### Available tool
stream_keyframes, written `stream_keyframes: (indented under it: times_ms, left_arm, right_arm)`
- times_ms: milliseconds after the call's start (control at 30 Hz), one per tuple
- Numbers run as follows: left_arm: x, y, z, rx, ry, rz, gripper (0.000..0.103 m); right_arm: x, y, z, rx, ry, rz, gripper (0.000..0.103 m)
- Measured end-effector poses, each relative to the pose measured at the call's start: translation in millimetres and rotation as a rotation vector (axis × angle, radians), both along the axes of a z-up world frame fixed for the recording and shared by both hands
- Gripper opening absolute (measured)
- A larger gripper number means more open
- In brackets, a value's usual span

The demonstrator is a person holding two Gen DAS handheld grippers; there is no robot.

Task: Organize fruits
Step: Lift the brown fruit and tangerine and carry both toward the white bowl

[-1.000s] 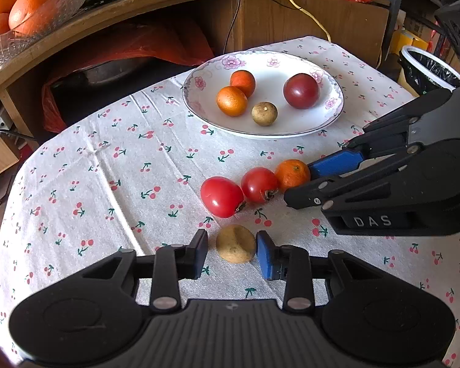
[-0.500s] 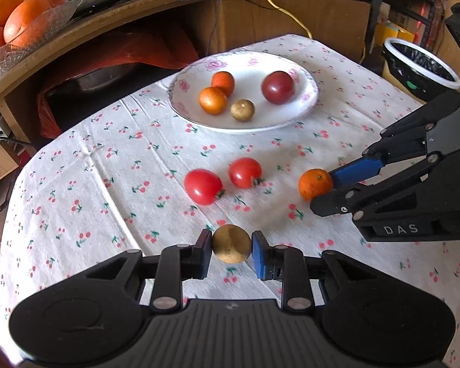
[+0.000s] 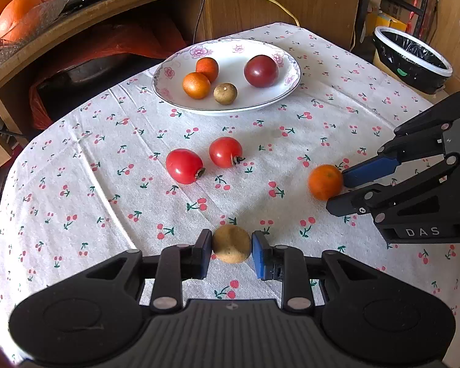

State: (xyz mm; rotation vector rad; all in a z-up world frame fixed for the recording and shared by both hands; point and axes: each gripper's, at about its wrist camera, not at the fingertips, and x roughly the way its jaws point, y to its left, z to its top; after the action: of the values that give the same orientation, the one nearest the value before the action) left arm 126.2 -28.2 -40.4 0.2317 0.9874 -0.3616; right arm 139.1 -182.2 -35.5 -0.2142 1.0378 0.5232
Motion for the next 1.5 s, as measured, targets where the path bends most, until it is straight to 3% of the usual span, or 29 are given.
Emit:
stream_keyframes:
  times_ms: [500, 633, 1133, 1500]
  left_arm:
    - [1.0, -0.8, -0.6, -0.002, 0.006, 0.008, 0.039]
    - [1.1, -3.0, -0.4, 0.011, 0.005, -0.001, 0.039]
    - [6.1, -1.3, 7.8, 0.003, -0.015, 0.001, 0.037]
    - [4.1, -2.0, 1.3, 0.010, 0.018, -0.003, 0.038]
  right_arm:
    - [3.7, 3.6, -0.9, 0.011, -0.004, 0.017, 0.029]
    - [4.1, 4.6, -1.0, 0.002, -0.010, 0.019, 0.024]
    - [7.0, 2.9, 8.7, 0.015, -0.032, 0.007, 0.024]
    - [9.3, 2.6, 6.4, 0.011, -0.023, 0.005, 0.024]
